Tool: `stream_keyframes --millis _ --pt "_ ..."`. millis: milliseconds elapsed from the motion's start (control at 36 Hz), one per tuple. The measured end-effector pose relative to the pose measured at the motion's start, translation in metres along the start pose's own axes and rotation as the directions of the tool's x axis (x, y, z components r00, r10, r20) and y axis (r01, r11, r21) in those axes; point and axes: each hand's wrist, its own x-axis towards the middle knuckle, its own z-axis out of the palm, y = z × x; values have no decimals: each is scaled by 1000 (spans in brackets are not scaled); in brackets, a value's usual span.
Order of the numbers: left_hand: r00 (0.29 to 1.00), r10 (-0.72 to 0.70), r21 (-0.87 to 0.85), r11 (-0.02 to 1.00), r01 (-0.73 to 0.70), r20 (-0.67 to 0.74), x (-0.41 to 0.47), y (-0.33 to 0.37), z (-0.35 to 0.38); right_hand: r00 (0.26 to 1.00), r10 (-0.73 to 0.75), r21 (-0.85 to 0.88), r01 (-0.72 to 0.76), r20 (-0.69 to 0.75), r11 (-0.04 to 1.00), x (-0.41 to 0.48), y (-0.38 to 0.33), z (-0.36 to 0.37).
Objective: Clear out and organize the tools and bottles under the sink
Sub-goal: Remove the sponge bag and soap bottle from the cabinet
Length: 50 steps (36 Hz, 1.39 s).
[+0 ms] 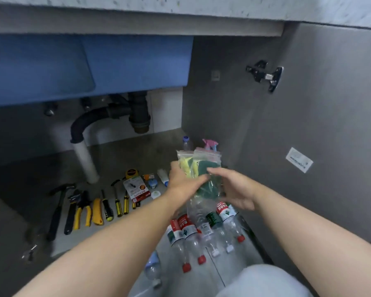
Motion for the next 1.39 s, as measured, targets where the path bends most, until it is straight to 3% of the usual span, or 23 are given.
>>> stream_keyframes --millis 56,167,250,444,639,833,944,1056,1167,1278,1389 --pt "999 42 42 998 -43 20 -15 9 -6 997 -14 77 8 79 997 -12 -3 14" --pt "958 64 -330 943 33 279 -40 11 -29 992 -98 176 83 79 981 -35 -9 28" --pt "942 101 -431 901 50 320 -50 5 -46 984 -132 252 99 116 963 -49 -11 31" --pt "958 158 -302 950 -81 240 -58 8 -45 972 -221 317 184 84 930 -69 -14 46" --pt "963 185 -187 971 -149 194 -54 14 -36 978 -210 309 201 -5 930 -68 -11 35" --pt "966 132 -80 990 -117 221 -41 11 -22 970 -222 113 233 -98 966 -58 -2 27" --pt "965 1 -66 998 16 262 -38 13 -14 955 -249 7 253 -160 967 -50 7 25" --pt "945 -77 -157 979 133 319 -43 19 -7 938 -171 100 210 -301 973 -43 6 30" --pt "958 -29 -4 1000 31 284 -42 16 -4 962 -179 146 211 -206 966 -52 0 37" --pt "947 -48 -215 969 121 317 -35 4 -5 980 -166 284 191 -111 940 -60 1 31" --pt "917 -55 -347 915 205 396 -33 -6 -4 983 -138 270 166 -119 949 -56 16 23"
